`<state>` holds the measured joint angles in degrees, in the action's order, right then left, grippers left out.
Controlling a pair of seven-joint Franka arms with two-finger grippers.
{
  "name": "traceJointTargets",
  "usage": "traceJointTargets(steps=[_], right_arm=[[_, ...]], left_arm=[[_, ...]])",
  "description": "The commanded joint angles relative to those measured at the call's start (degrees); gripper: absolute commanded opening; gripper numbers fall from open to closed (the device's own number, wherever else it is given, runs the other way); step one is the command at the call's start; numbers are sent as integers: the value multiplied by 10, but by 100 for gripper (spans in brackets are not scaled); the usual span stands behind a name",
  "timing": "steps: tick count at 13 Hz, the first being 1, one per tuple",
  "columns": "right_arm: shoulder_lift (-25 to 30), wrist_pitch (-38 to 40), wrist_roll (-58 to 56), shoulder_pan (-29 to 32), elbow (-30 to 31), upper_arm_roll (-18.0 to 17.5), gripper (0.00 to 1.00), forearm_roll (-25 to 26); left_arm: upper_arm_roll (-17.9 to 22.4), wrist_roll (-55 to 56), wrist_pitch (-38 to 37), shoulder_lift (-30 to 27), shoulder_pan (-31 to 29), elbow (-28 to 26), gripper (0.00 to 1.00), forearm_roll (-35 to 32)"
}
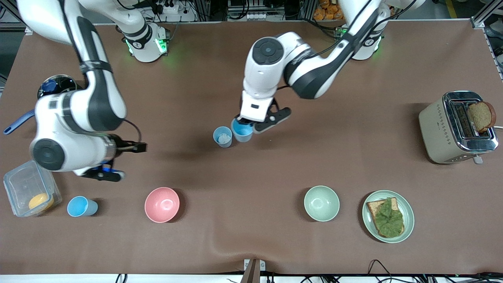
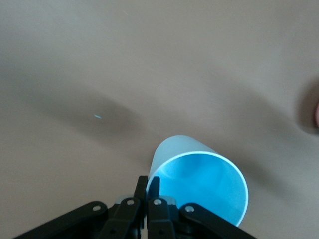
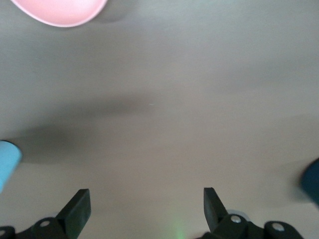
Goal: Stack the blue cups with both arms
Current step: 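Lower the left gripper's cup into the placed cup while the right gripper withdraws, then open the left gripper to release the stacked blue cup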
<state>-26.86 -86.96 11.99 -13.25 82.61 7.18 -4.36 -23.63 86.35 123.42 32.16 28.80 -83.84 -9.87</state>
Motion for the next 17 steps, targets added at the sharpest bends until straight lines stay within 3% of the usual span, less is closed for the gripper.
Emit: traceJointTargets(steps=[1, 5, 7, 11, 12, 13, 14, 15, 17], right_arm=[[56, -2, -47, 25, 49, -13, 100, 25], [135, -4, -74, 95, 104, -25, 100, 44], [178, -25, -74, 133, 131, -48, 100, 49], [242, -27, -71, 165, 133, -70, 100, 57], [257, -28, -72, 168, 128, -70, 100, 52], [264, -28, -73, 163, 127, -70, 100, 57], [271, -25, -72, 161, 127, -71, 100, 58], [275, -23, -71, 161, 128, -71, 100, 57], [274, -22, -75, 162, 127, -69, 100, 54]], left_arm=[[12, 37, 34, 42, 30, 25, 0, -16], [31, 44, 69, 70, 71, 26, 0, -16], [31, 40, 74, 77, 79, 24, 0, -18], [35, 37, 74, 96, 87, 24, 0, -32], [39, 36, 74, 99, 87, 24, 20, -31], [39, 41, 75, 100, 87, 25, 48, -31], [40, 43, 76, 99, 87, 25, 85, -32], [45, 41, 77, 93, 86, 25, 100, -32], [60, 37, 77, 52, 78, 25, 100, -35]])
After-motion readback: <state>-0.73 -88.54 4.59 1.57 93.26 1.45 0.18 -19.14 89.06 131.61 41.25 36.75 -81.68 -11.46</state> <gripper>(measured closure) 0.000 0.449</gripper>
